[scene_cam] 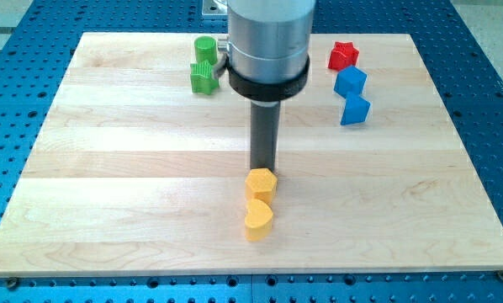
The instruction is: Place the green circle closer to the green star
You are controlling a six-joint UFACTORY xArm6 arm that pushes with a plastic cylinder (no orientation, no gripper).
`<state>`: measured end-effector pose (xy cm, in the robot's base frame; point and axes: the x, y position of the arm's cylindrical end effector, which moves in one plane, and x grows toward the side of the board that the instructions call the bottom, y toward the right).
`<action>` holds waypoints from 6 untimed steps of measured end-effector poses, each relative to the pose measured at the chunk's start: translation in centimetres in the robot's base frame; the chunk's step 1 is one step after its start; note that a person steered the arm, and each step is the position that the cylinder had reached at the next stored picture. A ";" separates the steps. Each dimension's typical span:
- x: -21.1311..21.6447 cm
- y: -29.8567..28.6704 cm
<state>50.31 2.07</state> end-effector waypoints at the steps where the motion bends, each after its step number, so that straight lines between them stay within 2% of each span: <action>1: 0.8 0.0; 2: -5.7 -3.3; 3: -6.4 -7.0; 5: -6.3 -7.0; 6: -8.8 -8.4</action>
<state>41.49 -6.36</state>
